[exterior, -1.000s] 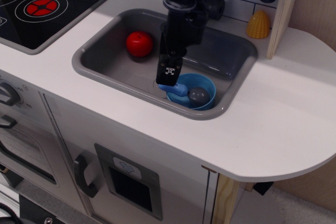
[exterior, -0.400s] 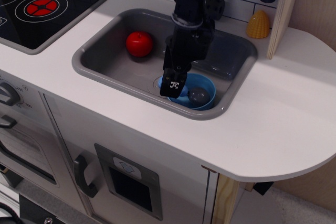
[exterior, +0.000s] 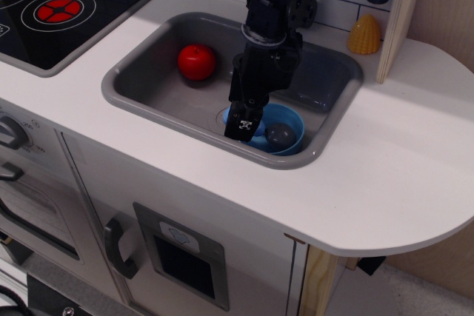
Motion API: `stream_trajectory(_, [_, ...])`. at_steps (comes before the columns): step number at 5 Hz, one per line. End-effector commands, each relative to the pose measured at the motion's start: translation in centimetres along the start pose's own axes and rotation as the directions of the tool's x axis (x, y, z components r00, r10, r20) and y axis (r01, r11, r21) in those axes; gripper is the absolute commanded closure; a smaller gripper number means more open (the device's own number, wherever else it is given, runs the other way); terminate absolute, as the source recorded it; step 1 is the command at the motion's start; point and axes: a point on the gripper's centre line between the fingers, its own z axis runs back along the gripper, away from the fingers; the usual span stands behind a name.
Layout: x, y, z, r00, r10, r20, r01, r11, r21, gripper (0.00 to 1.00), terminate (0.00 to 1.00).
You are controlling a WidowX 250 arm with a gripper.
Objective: Take spoon out of bowl sink
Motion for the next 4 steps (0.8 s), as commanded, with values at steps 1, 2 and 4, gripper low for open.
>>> stream_trajectory(1, [0.6,1.4,0.6,1.000,-0.011,-0.010,0.012,0.999,0.040,1.00,0.00])
stream_trajectory(2, [0.6,1.9,1.4,1.000,-0.007,0.004,0.006,1.000,0.026,1.00,0.00])
stream_trajectory(4, [0.2,2.8,4.3,0.998,0.021,0.063,-0.021,1.000,0.006,1.00,0.00])
